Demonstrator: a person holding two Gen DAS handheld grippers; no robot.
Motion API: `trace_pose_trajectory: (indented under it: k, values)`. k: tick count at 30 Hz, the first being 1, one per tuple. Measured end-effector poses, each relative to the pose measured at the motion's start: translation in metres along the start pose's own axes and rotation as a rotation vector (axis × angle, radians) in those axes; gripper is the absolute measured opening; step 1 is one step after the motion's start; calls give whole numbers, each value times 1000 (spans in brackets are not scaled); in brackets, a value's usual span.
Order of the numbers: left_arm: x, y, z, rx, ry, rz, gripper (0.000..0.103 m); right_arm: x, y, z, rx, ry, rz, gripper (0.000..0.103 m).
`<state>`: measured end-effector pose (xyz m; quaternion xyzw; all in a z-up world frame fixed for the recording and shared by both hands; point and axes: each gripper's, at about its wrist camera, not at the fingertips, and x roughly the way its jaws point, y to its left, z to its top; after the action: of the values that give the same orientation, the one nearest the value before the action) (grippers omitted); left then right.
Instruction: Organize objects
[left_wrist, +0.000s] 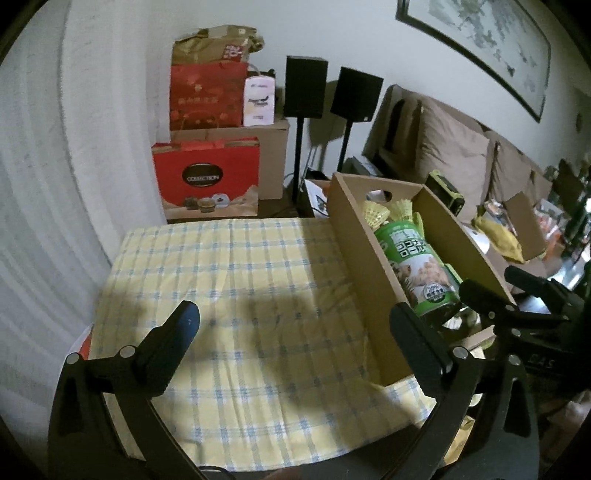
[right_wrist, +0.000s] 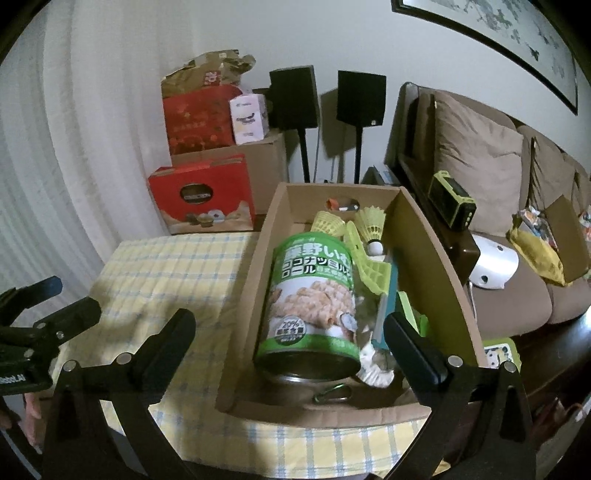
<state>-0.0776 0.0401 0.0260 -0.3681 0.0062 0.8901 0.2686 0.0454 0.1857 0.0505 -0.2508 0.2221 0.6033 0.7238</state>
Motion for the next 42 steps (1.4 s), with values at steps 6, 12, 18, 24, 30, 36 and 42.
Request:
trace_pose_trajectory:
  k: [6, 12, 18, 24, 30, 36, 42]
  values:
    - [-13, 6, -12, 0, -11, 36, 103, -13, 8, -10, -3, -20, 0, 102]
    - [-25, 15, -26, -49, -5, 3, 103, -26, 12, -22, -5, -27, -1, 102]
    - [-38, 16, -37, -51, -15, 12, 103, -41, 13, -35, -5, -35, -11, 102]
    - [-50, 14, -49, -43, -15, 11, 103, -54, 10, -47, 18, -34, -8, 102]
    - [-58, 14, -60, -41, -13, 14, 103, -65, 9, -62, 26, -30, -13, 102]
    - [-65, 10, -67, -31, -16, 20, 103, -75, 8, -72, 25, -44, -27, 102]
    - [-68, 9, -76, -18, -16, 44, 103, -79, 9, -78, 20, -51, -25, 102]
